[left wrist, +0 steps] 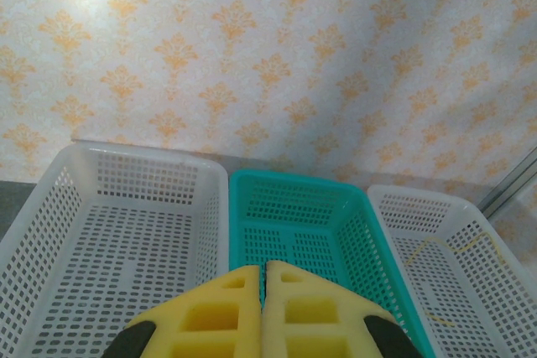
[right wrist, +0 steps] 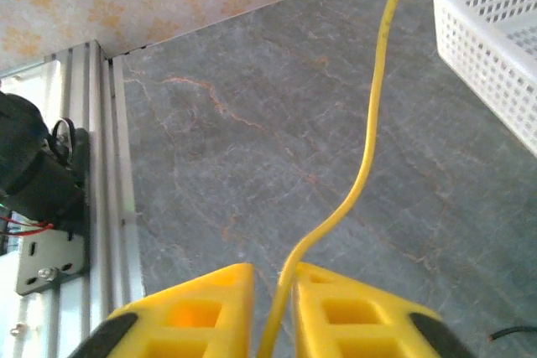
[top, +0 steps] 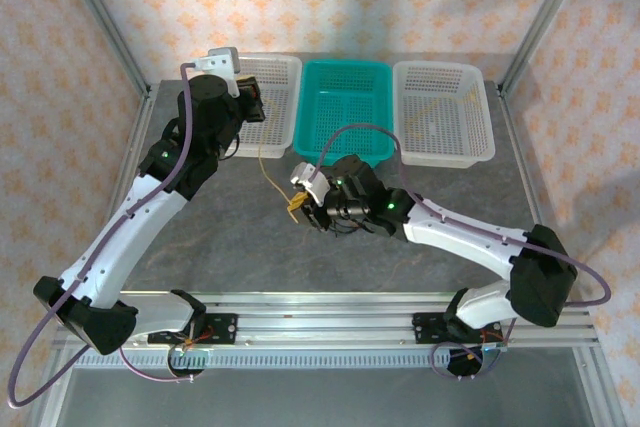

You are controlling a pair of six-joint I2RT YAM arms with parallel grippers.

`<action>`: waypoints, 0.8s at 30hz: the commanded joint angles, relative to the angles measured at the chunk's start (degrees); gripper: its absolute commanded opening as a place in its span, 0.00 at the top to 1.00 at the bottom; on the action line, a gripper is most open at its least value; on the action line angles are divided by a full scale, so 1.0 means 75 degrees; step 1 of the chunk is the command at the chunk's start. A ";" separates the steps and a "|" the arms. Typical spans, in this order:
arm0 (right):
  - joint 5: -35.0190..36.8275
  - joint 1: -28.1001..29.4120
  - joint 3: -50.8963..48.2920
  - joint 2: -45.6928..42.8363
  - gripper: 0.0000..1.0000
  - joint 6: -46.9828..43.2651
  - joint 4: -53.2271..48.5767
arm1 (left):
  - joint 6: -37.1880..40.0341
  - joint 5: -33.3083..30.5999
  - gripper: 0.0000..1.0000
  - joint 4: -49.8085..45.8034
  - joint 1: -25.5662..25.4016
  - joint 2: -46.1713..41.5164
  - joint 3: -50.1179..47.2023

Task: Untangle the cables

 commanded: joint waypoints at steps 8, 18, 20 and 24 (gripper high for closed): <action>0.0951 0.0029 0.0181 -0.0575 1.00 0.0250 0.0190 | -0.0158 0.0140 0.97 0.0311 0.0091 -0.0234 -0.0102; 0.2719 -0.0173 0.0930 -0.0006 1.00 0.1138 -0.0566 | -0.0133 0.2304 0.01 0.1746 0.0097 -0.1189 -0.0412; 0.2910 -0.0387 0.0909 -0.0076 1.00 0.1457 -0.0478 | -0.0044 0.2178 0.01 0.1600 0.0097 -0.1260 -0.0334; 0.3377 -0.0863 0.0926 -0.0273 1.00 0.2007 -0.0474 | 0.0160 0.1627 0.01 0.1127 0.0091 -0.1282 -0.0296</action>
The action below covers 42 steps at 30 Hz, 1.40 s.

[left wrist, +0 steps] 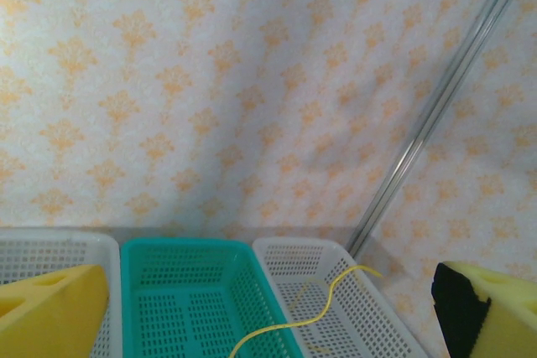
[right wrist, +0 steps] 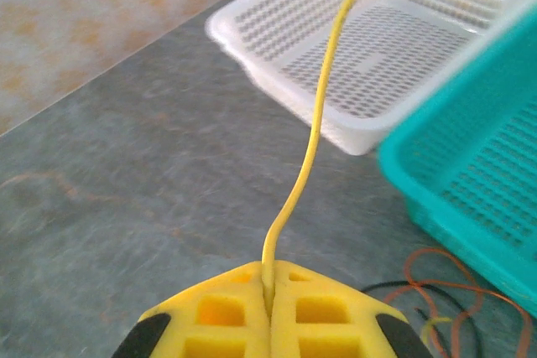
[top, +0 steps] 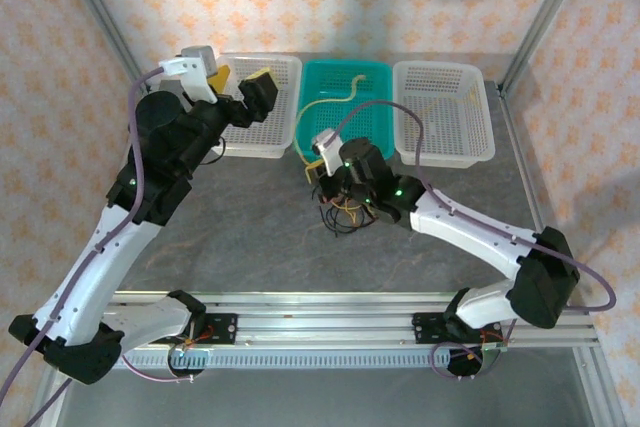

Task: Untangle the cables

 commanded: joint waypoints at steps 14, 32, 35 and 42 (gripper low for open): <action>0.0759 -0.2687 0.1471 -0.0041 1.00 0.1747 -0.0970 | 0.0028 -0.0112 0.01 -0.0254 -0.0165 0.0921 -0.0479; -0.3172 -0.5968 0.2960 0.2987 1.00 0.5364 0.0493 | -0.0416 -0.0302 0.01 0.0247 -0.1696 0.2175 -0.0862; -0.3596 -0.6148 0.2968 0.3395 1.00 0.6023 0.0937 | -0.0515 -0.0302 0.00 0.0264 -0.1797 0.2298 -0.0863; -0.3648 -0.6310 0.3360 0.4221 1.00 0.6561 0.1192 | -0.0650 -0.0373 0.01 0.0300 -0.1909 0.2468 -0.0941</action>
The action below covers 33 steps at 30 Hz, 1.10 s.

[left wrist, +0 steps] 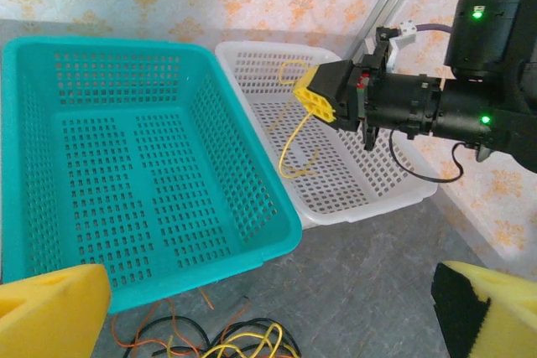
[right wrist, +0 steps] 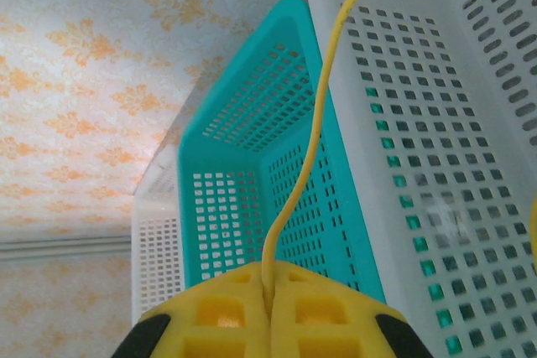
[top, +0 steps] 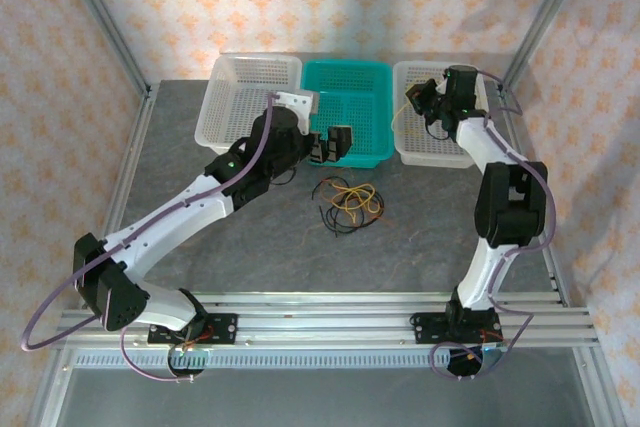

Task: Untangle the cables

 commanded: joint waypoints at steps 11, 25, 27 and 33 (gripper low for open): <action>0.0227 -0.0549 0.1607 0.1533 1.00 -0.0128 -0.0322 | -0.0145 -0.0142 0.01 0.0118 -0.0082 0.0171 -0.0224; 0.1163 -0.0710 0.2730 0.2662 0.98 -0.1860 -0.1751 | -0.0385 -0.0036 0.01 0.0324 -0.0082 0.0566 -0.0402; 0.1191 -0.0704 0.2746 0.2709 0.92 -0.1957 -0.1797 | -0.0528 0.0031 0.01 0.0513 -0.0082 0.0591 -0.0646; 0.0964 -0.0710 0.2969 0.2611 0.67 -0.2159 -0.1937 | -0.0858 0.0119 0.01 0.0856 -0.0105 0.0689 -0.1313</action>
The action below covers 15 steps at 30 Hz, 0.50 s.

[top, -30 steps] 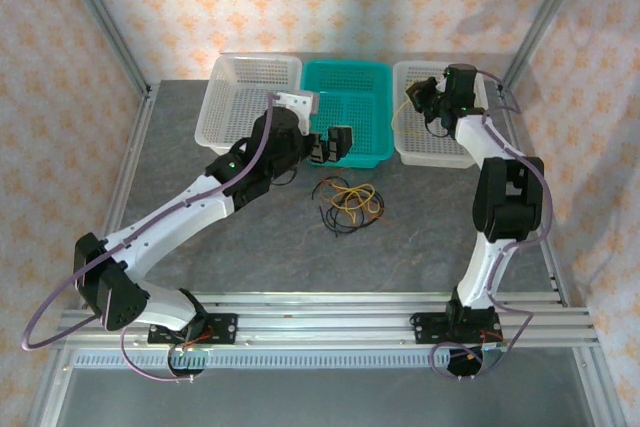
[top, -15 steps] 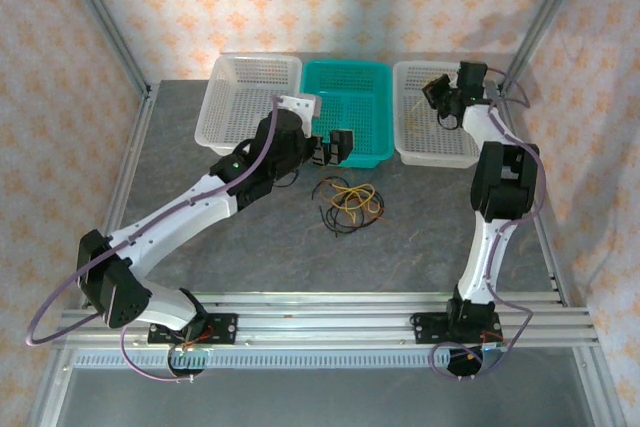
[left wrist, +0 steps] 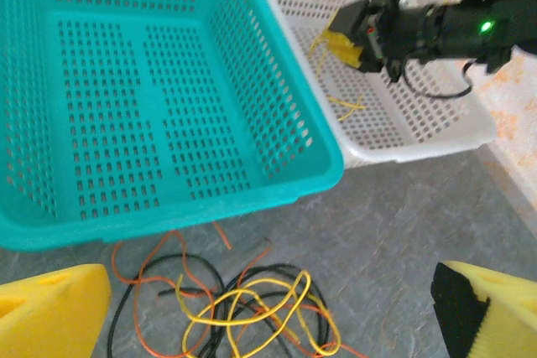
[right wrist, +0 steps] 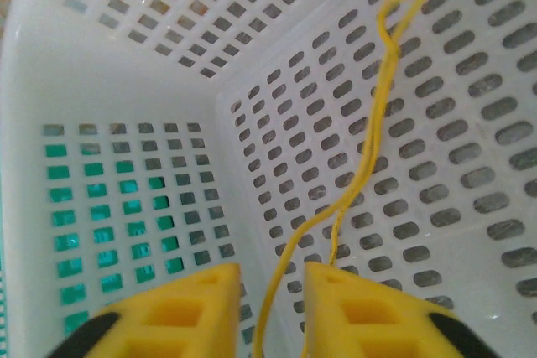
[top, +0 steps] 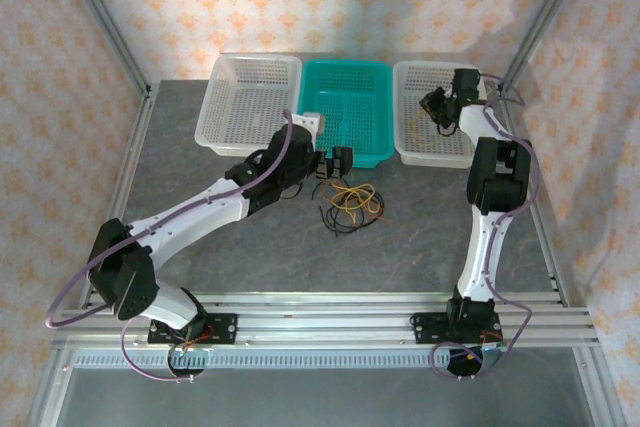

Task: Untangle the cables

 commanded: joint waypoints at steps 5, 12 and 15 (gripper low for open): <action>-0.0044 0.0024 0.0318 -0.0511 0.47 -0.0378 -0.0171 | -0.0436 -0.0047 0.01 0.0495 -0.0134 0.0035 -0.0546; 0.0891 0.0277 -0.0456 -0.1817 0.43 -0.1147 -0.0572 | -0.0646 -0.0400 0.01 0.0819 -0.0517 -0.0245 -0.1257; 0.1668 0.0461 -0.0859 -0.2557 0.42 -0.1566 -0.0938 | -0.0920 -0.0545 0.01 0.1234 -0.0691 -0.0403 -0.1730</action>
